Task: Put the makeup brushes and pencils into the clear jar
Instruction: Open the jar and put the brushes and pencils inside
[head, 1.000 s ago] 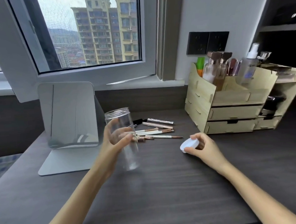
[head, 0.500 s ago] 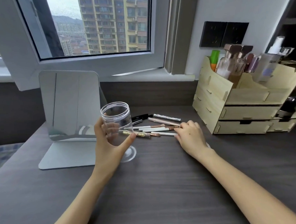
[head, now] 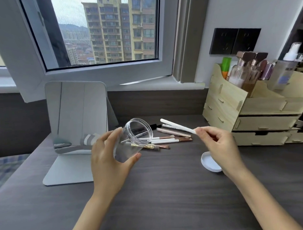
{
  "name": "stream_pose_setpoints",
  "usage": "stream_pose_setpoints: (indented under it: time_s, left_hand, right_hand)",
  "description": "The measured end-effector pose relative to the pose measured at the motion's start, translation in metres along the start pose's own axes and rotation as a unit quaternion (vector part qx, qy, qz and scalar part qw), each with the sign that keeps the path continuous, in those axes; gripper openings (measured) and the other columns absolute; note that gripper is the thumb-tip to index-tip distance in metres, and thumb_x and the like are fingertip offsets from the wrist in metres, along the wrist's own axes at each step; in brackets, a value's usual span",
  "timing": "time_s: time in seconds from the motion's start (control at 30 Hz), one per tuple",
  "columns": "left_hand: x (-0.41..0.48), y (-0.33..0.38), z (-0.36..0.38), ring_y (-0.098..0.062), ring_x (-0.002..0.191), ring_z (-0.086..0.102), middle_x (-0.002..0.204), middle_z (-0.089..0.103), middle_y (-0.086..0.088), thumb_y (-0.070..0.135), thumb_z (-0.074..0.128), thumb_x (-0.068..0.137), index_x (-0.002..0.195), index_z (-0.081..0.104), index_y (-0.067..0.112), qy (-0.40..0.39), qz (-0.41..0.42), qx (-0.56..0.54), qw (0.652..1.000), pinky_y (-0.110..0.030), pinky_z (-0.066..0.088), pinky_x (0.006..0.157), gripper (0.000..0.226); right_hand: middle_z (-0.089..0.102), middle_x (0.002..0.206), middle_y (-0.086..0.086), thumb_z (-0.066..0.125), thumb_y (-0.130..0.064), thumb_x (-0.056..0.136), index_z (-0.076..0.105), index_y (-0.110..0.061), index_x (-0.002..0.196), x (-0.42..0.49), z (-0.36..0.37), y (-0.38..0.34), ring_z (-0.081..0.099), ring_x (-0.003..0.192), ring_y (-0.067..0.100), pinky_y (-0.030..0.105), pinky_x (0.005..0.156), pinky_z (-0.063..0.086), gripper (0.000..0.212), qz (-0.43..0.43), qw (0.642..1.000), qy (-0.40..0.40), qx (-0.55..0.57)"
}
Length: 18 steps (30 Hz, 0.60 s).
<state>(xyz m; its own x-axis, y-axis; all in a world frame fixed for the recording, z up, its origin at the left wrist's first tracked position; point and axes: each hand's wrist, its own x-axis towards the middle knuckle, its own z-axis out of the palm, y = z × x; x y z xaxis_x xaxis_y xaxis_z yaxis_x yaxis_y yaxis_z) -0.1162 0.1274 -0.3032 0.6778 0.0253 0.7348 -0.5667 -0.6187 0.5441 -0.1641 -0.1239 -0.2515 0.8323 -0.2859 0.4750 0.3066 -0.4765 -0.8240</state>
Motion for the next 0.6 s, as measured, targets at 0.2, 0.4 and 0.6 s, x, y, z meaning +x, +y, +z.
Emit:
stream_pose_setpoints:
  time_s: [0.2,0.4,0.6]
  left_hand:
    - [-0.006,0.001,0.007,-0.02,0.105,0.045,0.115,0.057,-0.007,0.024,0.088,0.053,0.126,0.049,0.028,-0.059,0.064,0.057,0.995,-0.026,0.035,0.091,0.083]
    - [-0.012,0.002,0.009,-0.022,0.108,0.047,0.12,0.057,-0.006,0.025,0.087,0.057,0.127,0.046,0.03,-0.095,0.113,0.082,0.986,-0.034,0.041,0.09,0.081]
    - [-0.011,0.0,0.009,-0.022,0.108,0.049,0.12,0.058,-0.005,0.021,0.087,0.056,0.128,0.047,0.029,-0.119,0.112,0.09,0.982,-0.029,0.041,0.087,0.083]
  right_hand:
    - [0.055,0.06,-0.006,0.053,-0.01,0.092,0.066,-0.022,0.088,-0.024,0.019,-0.015,0.044,0.051,0.003,0.012,0.046,0.031,0.018,-0.034,0.987,-0.14,-0.07]
    - [0.058,0.065,-0.013,0.067,-0.011,0.083,0.056,-0.016,0.077,-0.034,0.047,-0.006,0.059,0.059,0.006,0.02,0.057,0.049,0.014,-0.038,0.988,-0.121,-0.085]
    - [0.058,0.059,-0.008,0.062,-0.033,0.082,0.075,-0.023,0.078,-0.034,0.055,-0.002,0.051,0.059,0.007,0.02,0.052,0.035,0.017,-0.127,0.966,-0.149,-0.169]
